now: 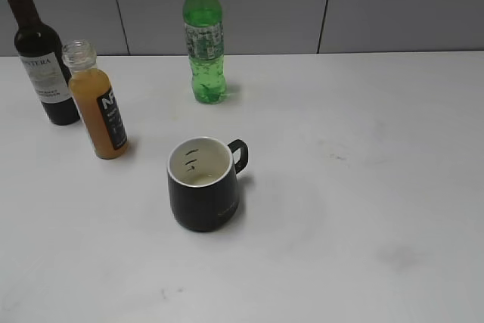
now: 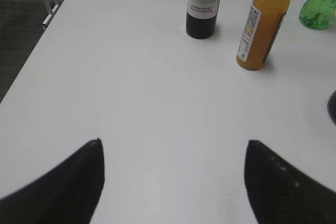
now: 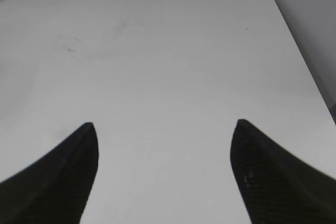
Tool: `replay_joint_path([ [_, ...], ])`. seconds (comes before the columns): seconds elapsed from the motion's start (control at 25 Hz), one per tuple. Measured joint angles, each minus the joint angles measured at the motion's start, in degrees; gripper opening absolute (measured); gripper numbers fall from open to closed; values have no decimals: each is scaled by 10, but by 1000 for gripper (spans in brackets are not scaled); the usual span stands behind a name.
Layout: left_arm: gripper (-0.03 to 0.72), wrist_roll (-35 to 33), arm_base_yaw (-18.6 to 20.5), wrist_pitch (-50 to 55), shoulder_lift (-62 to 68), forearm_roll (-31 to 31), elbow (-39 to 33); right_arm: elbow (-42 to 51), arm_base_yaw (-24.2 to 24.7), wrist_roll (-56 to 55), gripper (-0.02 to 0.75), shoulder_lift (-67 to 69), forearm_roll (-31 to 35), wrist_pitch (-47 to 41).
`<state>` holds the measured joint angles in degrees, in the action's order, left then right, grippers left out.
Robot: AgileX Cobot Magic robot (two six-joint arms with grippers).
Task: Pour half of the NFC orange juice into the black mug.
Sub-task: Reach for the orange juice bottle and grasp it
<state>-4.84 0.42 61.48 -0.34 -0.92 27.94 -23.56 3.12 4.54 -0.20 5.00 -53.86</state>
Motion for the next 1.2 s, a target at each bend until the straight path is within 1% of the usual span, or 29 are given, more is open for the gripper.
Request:
replay_joint_path([
  [0.12, 646, 0, 0, -27, 8, 0, 8, 0, 0, 0, 595, 0, 0, 0],
  [0.28, 645, 0, 0, -134, 44, -4, 10, 0, 0, 0, 595, 0, 0, 0],
  [0.44, 643, -11, 0, -263, 120, -6, -9, 0, 0, 0, 595, 0, 0, 0],
  [0.64, 642, -13, -2, -505, 222, -30, -74, 0, 0, 0, 595, 0, 0, 0],
  [0.88, 639, -13, -21, -706, 355, -38, -132, 0, 0, 0, 595, 0, 0, 0],
  [1.04, 634, -13, -41, -806, 448, -38, -140, 0, 0, 0, 595, 0, 0, 0],
  [1.2, 630, -10, -58, -884, 544, -26, -140, 0, 0, 0, 595, 0, 0, 0],
])
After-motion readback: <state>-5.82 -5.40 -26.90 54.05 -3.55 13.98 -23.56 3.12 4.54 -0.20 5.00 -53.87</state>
